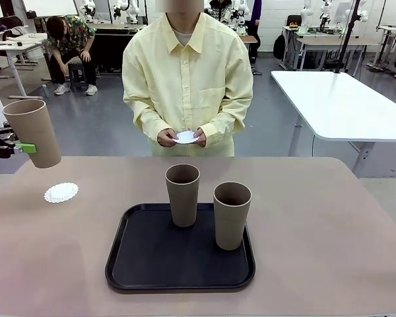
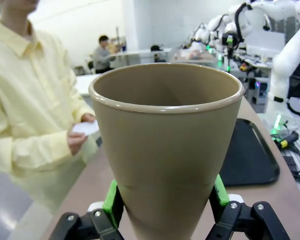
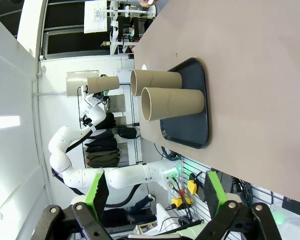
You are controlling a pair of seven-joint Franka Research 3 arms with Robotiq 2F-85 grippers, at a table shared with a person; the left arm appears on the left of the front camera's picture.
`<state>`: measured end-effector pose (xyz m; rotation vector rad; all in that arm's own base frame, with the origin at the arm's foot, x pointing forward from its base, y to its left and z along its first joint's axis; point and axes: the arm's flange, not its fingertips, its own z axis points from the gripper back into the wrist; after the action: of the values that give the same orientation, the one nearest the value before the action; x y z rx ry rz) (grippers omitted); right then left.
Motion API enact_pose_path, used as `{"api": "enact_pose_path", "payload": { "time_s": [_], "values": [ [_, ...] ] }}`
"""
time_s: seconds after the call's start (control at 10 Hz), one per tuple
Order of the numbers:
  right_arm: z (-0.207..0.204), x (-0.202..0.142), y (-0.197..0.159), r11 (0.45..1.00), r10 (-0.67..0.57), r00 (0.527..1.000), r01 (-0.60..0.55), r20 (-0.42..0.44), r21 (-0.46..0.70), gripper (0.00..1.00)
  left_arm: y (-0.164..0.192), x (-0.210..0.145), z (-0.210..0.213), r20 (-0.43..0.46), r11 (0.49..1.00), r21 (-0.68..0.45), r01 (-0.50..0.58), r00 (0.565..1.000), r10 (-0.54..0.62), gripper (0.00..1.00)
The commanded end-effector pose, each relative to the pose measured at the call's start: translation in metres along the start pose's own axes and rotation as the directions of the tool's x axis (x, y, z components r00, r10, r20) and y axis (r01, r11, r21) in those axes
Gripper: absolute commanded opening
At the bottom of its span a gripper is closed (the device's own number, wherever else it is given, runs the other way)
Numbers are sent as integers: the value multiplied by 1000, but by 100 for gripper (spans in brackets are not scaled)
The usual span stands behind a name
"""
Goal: Place coasters on the table and set cups on them.
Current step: Pick up one Reusable plastic cup and place it on a coaster set by the human.
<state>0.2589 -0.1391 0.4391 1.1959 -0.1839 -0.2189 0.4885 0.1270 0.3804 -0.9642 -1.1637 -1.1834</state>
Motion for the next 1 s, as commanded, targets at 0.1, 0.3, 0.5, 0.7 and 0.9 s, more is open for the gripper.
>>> {"api": "enact_pose_path", "payload": {
  "time_s": [0.1, 0.3, 0.5, 0.7, 0.9],
  "values": [
    [1, 0, 0, 1000, -2, 1000, 2, 0, 9, 100, 10, -10, 2, 8, 1000, -25, -3, 1000, 3, 84],
    [1, 0, 0, 1000, -2, 1000, 2, 0, 9, 100, 22, -30, 6, 6, 997, -75, 10, 1000, -9, 84],
    [1, 0, 0, 1000, -2, 1000, 2, 0, 9, 100, 31, -45, 9, -4, 998, -67, 7, 1000, -7, 84],
    [1, 0, 0, 1000, -2, 1000, 2, 0, 9, 100, 40, -60, 12, -22, 998, -56, -1, 1000, -1, 84],
    [1, 0, 0, 1000, -2, 1000, 2, 0, 9, 100, 48, -73, 13, -27, 1000, -27, 9, 1000, -9, 84]
  ]
}}
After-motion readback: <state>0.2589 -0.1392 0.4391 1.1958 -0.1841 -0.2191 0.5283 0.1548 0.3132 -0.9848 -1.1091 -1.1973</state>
